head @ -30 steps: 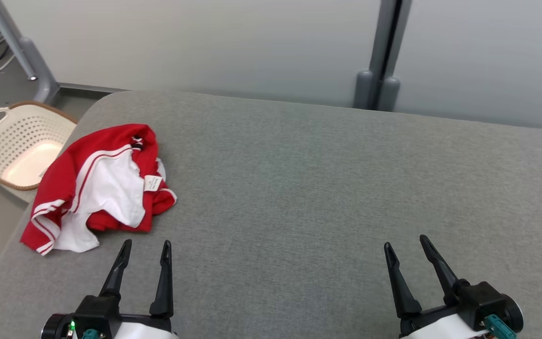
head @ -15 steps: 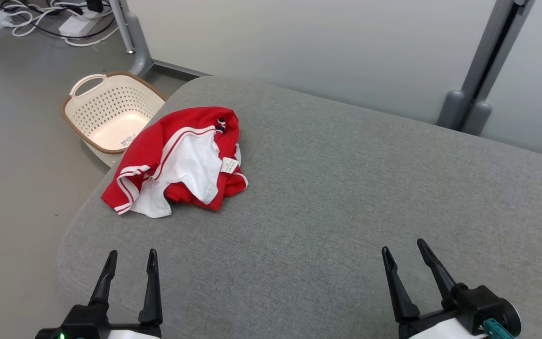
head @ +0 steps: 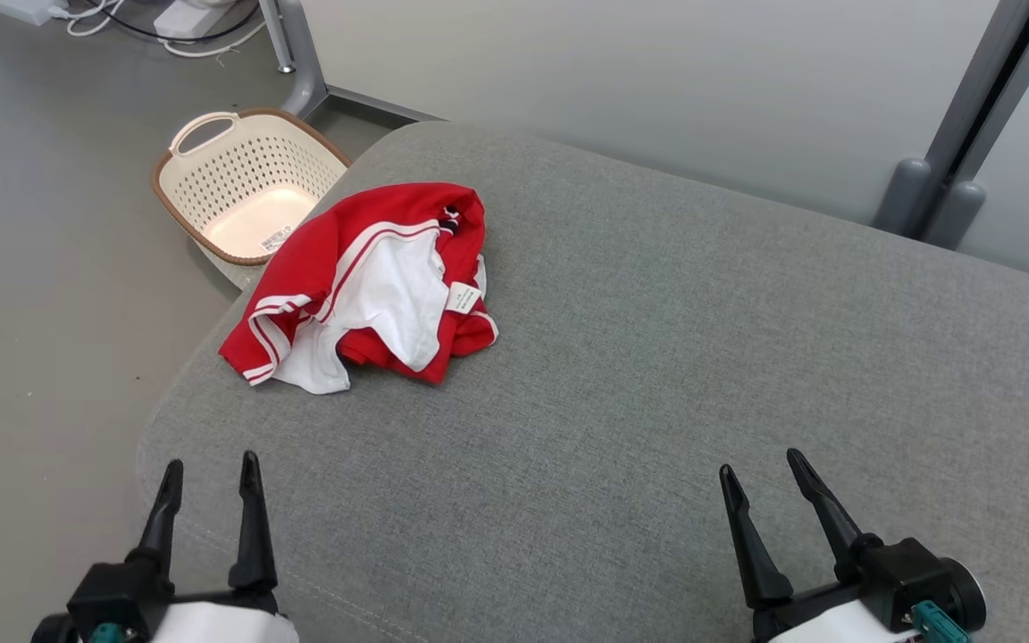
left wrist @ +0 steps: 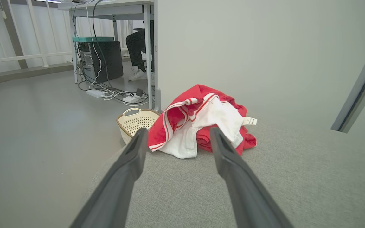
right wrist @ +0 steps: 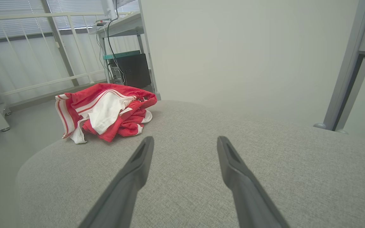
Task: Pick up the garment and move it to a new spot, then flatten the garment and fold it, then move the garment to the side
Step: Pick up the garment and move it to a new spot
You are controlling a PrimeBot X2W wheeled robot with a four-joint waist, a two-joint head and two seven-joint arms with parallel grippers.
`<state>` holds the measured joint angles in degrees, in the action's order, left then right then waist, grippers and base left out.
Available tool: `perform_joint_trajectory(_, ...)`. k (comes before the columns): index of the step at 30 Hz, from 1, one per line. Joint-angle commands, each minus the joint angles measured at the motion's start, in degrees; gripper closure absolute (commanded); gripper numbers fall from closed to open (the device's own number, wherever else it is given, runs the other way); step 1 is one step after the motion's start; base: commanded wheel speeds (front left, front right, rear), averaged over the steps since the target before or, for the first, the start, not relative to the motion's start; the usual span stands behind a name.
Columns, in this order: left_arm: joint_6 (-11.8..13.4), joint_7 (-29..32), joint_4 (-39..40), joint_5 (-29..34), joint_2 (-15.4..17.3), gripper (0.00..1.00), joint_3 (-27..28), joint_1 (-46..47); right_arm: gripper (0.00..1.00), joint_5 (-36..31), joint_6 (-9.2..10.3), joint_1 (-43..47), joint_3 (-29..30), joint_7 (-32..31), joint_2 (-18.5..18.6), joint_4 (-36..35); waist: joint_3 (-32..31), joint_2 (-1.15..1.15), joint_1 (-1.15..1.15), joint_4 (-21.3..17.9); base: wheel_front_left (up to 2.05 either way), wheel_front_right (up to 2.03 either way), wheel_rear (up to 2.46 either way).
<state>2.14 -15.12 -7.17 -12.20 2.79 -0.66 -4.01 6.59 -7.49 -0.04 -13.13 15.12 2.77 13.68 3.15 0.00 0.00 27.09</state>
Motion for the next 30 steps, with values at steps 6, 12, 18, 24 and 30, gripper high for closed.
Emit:
perform_joint_trajectory(6, -3.2, 0.0, -3.3, -1.3, 0.1, 0.0, 1.6, 10.5, 0.0, -2.4, 0.0, -2.7, 1.0, 0.1, 1.1, -0.6, 5.7, 0.0, 0.0, -2.4, 0.0, 0.0, 0.0)
perform_joint_trajectory(12, -5.9, 0.0, -12.7, -0.8, 1.0, 0.0, 3.1, 22.3, 0.0, -3.0, 0.0, -4.7, 1.1, 0.1, 3.4, -1.5, 10.7, 0.0, 0.0, -4.3, 0.0, 0.0, 0.0)
perform_joint_trajectory(18, -7.2, 6.6, -28.6, -1.4, 5.7, 0.0, 2.9, 40.1, 0.0, -3.5, 0.01, -7.8, 1.5, 0.1, 6.0, -3.1, 16.4, 0.0, 0.0, -7.0, 0.0, 0.0, 0.0)
perform_joint_trajectory(24, -7.5, 21.0, -40.2, -3.1, 9.6, 0.0, 3.1, 53.3, 0.0, -3.3, 0.01, -10.2, 2.3, 0.1, 7.4, -5.0, 21.2, 0.0, 0.0, -9.2, 0.0, 0.0, 0.0)
perform_joint_trajectory(30, -8.6, 31.4, -45.9, -6.2, 11.1, 0.0, 3.3, 60.1, 0.0, -3.3, 0.01, -11.4, 2.9, 0.0, 8.1, -6.2, 24.7, 0.0, 0.0, -10.4, 0.0, 0.0, 0.0)
